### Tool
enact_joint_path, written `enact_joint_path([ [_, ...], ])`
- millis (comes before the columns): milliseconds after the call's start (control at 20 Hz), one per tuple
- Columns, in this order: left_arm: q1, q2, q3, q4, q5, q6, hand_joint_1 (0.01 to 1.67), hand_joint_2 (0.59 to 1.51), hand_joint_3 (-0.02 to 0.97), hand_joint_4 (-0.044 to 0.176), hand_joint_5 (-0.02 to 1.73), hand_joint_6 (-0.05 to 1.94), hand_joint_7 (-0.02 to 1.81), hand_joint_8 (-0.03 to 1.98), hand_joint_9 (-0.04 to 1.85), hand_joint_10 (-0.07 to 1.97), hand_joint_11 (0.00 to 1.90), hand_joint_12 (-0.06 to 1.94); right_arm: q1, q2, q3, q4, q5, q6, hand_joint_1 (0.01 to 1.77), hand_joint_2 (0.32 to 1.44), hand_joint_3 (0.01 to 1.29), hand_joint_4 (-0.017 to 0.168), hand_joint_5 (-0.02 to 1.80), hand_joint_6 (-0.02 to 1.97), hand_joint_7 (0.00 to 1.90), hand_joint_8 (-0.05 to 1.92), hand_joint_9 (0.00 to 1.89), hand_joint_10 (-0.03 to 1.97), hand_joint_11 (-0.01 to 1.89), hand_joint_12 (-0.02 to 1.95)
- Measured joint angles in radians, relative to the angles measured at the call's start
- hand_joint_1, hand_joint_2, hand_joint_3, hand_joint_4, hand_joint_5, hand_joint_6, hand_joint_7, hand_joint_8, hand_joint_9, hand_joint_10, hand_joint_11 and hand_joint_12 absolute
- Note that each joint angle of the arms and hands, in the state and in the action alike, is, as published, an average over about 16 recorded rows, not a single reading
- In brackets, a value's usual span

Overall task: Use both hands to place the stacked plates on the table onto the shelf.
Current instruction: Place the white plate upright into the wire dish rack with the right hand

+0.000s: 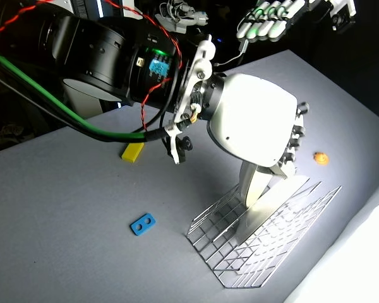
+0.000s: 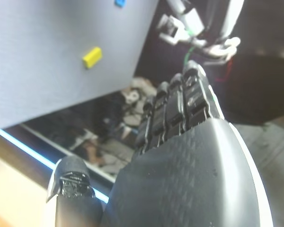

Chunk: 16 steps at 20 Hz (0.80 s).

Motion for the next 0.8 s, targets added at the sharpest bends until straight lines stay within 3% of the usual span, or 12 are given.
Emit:
enact_joint_path([
  [300, -0.028, 0.021, -0.034, 0.041, -0.008, -0.064, 0.02, 1.136, -0.008, 0.003, 0.04, 0.01, 0.03, 0.01, 0.02, -0.06, 0.03, 0.02, -0.033, -0.039, 0.054, 0.053, 0.005, -0.008, 1.35, 1.02, 0.01, -0.008, 0.83, 1.13, 0.98, 0.99, 0.88, 1.28, 0.73, 1.59],
  [550, -0.027, 0.019, -0.034, 0.083, -0.066, -0.091, 0.02, 1.140, -0.007, 0.003, 0.04, 0.01, 0.04, 0.01, 0.03, -0.06, 0.03, 0.02, -0.064, -0.068, 0.088, 0.066, 0.015, -0.010, 1.34, 1.02, 0.01, -0.008, 0.82, 1.14, 0.97, 0.99, 0.87, 1.27, 0.73, 1.57],
  [800, -0.028, 0.012, -0.032, 0.115, -0.120, -0.109, 0.02, 1.141, -0.006, 0.003, 0.04, 0.01, 0.04, 0.01, 0.02, -0.06, 0.02, 0.02, -0.089, -0.085, 0.108, 0.066, 0.029, -0.014, 1.31, 1.04, 0.01, -0.007, 0.78, 1.19, 0.95, 1.05, 0.84, 1.14, 0.69, 1.55],
])
